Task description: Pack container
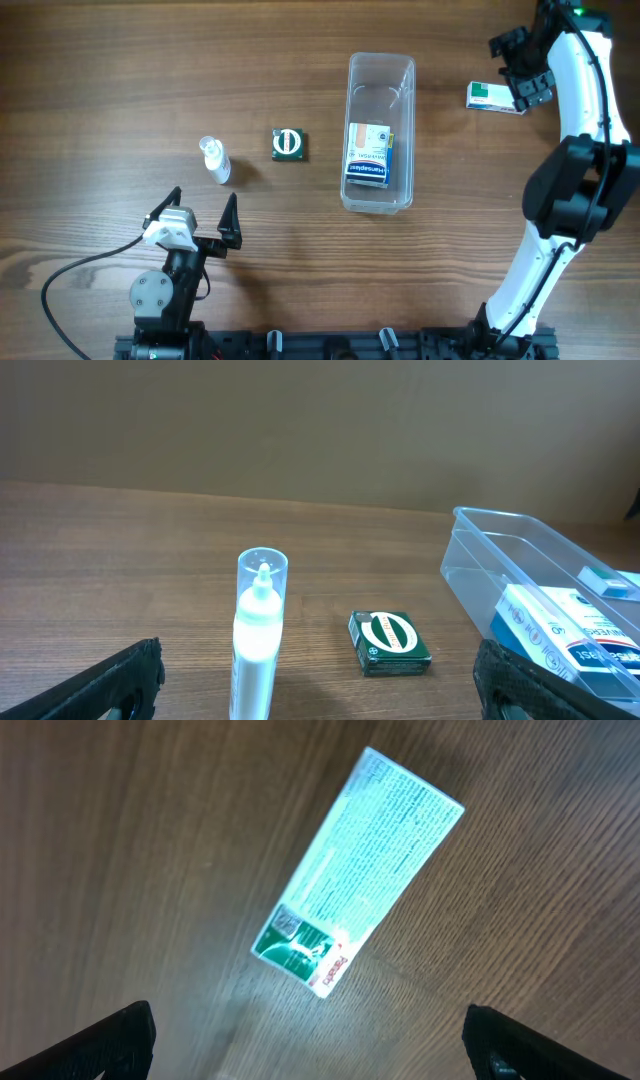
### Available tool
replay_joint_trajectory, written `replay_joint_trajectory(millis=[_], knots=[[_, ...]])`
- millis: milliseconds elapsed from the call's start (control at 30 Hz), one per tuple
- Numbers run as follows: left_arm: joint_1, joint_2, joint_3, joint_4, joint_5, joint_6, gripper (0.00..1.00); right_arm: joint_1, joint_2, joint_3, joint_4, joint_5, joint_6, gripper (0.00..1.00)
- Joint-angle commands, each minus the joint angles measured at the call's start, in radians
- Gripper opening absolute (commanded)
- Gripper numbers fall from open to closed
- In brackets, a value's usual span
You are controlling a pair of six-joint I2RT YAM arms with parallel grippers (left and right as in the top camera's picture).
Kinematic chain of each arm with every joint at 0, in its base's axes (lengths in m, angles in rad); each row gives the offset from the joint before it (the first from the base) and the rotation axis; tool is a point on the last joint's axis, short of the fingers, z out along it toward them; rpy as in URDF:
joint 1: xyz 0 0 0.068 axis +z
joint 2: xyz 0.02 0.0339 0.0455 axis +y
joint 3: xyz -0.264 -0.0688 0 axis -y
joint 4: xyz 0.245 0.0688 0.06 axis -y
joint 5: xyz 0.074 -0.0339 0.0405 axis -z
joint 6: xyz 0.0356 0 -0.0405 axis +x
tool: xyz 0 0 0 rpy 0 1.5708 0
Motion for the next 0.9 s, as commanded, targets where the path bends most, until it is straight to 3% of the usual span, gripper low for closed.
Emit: replay_joint_trajectory(millis=[0, 867], knots=[[0.01, -0.004, -0.003, -0.005, 0.008, 0.019, 1.0, -0.008, 0.061, 0.023, 0.005, -0.016, 0.03, 0.99], [0.01, -0.004, -0.003, -0.005, 0.008, 0.019, 1.0, -0.016, 0.168, 0.023, 0.056, -0.01, 0.107, 0.99]])
